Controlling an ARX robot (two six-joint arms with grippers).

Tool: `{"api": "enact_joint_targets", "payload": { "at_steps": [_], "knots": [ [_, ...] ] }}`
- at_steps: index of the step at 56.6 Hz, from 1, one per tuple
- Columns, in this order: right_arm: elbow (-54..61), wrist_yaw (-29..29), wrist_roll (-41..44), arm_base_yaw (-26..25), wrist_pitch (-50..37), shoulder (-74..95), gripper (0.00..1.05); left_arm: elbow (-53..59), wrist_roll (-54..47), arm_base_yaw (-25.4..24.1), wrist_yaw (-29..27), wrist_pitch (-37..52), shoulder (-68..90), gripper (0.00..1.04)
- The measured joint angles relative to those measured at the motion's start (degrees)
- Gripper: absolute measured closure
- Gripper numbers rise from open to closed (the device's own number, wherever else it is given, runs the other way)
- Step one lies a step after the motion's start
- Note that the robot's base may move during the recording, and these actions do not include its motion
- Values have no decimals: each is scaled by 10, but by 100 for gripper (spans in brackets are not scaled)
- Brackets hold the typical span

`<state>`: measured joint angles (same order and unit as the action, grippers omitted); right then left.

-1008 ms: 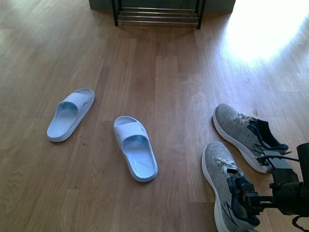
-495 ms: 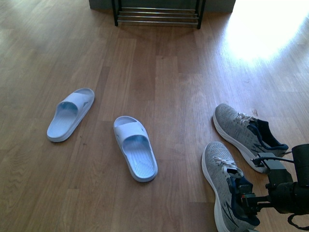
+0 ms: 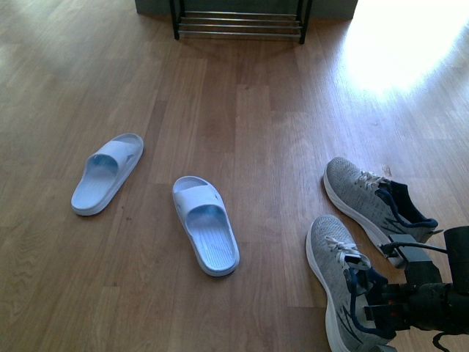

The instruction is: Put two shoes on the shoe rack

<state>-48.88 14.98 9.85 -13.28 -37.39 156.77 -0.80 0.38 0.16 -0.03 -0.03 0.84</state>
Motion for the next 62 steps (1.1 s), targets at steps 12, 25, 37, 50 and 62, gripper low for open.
{"api": "enact_joint_targets", "payload": {
  "at_steps": [12,25,37,50,62],
  "knots": [
    [46,14,-13,-9,-24,-39,104,0,0,0,0,0,0,9],
    [140,57,-30,-29,-18,-190,104,0,0,0,0,0,0,9],
    [218,87,-60,-68,43,-395,104,0,0,0,0,0,0,9],
    [244,115,-83,-133,183,-656,104,0,0,0,0,0,0,9],
    [253,150,-117,-161,300,-879,104,0,0,0,0,0,0,9]
  ]
}}
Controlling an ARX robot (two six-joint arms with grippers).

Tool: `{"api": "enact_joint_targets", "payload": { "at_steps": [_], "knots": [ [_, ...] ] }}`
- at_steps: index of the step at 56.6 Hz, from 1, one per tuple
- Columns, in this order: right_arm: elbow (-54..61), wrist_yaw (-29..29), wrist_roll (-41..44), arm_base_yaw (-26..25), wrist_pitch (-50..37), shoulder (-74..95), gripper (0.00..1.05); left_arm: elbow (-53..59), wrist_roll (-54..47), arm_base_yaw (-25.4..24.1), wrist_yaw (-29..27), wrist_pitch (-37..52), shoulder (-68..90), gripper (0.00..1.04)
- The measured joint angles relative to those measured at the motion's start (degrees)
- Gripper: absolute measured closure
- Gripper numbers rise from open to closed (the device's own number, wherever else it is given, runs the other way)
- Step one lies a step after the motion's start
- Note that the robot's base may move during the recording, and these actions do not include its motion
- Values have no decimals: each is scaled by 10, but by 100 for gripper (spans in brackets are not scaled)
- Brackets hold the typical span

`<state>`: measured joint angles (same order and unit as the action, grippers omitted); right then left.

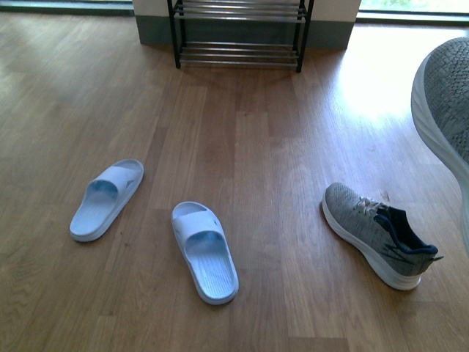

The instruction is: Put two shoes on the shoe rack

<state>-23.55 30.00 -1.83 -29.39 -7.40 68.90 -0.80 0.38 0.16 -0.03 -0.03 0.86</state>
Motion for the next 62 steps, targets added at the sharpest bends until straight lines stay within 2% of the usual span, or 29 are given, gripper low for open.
{"api": "enact_joint_targets", "payload": {
  "at_steps": [7,62],
  "knots": [
    [11,11,-12,0,20,-68,104,0,0,0,0,0,0,9],
    [16,9,-16,-2,22,-68,104,0,0,0,0,0,0,9]
  ]
}}
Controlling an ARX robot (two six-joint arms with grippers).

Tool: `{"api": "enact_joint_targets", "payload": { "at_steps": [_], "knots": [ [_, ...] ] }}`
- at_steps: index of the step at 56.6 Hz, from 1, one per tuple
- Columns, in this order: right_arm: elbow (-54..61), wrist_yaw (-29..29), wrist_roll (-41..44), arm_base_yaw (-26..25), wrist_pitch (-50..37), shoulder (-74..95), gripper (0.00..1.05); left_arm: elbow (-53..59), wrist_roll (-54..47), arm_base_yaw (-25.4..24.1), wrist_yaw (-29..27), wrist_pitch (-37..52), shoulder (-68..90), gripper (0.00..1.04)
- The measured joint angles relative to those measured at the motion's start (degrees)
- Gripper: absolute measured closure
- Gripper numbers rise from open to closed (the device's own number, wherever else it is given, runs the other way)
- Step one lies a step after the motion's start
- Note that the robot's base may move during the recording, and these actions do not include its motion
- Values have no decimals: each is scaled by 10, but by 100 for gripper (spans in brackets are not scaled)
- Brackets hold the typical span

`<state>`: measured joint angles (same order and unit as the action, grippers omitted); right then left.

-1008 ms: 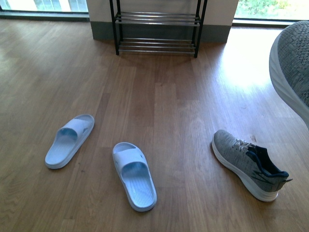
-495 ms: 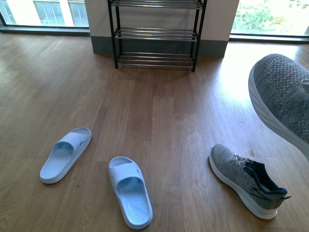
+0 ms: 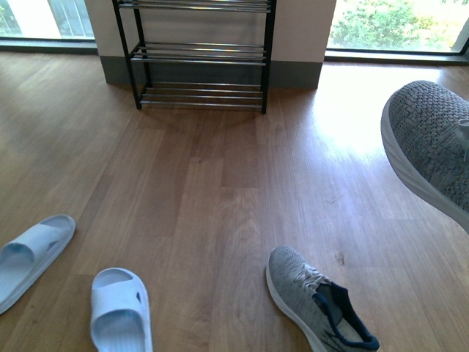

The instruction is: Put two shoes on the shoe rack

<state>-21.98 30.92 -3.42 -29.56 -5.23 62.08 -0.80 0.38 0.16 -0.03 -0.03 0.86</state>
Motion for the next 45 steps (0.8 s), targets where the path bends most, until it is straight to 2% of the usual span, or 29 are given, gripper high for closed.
{"api": "enact_joint_targets", "payload": {
  "at_steps": [45],
  "knots": [
    [0,0,-1,-1,0,1,104,0,0,0,1,0,0,9]
  ]
}}
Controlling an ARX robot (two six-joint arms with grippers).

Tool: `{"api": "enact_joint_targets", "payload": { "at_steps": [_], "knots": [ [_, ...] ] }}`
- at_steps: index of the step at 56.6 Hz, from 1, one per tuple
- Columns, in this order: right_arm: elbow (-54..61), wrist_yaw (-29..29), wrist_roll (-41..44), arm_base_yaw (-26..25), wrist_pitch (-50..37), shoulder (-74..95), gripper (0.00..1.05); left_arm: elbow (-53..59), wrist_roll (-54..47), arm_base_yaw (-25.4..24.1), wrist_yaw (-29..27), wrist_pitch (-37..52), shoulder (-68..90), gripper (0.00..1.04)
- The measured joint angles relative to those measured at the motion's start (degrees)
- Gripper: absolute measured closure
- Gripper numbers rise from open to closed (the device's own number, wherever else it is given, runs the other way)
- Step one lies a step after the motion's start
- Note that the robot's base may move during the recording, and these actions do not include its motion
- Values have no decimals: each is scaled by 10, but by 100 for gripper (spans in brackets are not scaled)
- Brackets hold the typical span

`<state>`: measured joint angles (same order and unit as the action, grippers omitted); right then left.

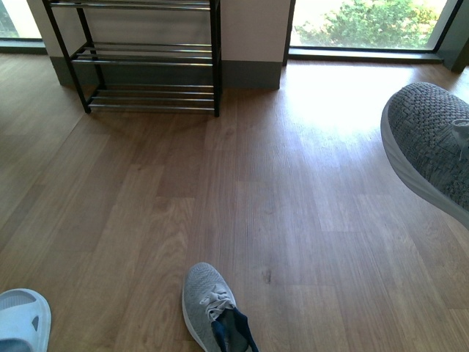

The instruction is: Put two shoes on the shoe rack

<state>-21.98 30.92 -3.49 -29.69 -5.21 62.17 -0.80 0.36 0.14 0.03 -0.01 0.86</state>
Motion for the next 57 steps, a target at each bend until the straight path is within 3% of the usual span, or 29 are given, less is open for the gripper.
{"api": "enact_joint_targets", "payload": {
  "at_steps": [14,17,20,22,28,37,57],
  "knots": [
    [0,0,0,0,0,0,104,0,2,1,-4,-1,1,9],
    [0,0,0,0,0,0,104,-20,36,20,-69,-56,25,9],
    [0,-1,0,0,0,0,104,-74,119,72,-194,-151,149,9],
    [0,0,0,0,0,0,104,-83,142,87,-212,-148,196,9],
    [0,0,0,0,0,0,104,-106,168,140,-171,-5,440,9],
    [0,0,0,0,0,0,104,-170,145,177,-116,148,710,9],
    [0,0,0,0,0,0,104,-316,92,204,-12,209,1040,9]
  ]
}}
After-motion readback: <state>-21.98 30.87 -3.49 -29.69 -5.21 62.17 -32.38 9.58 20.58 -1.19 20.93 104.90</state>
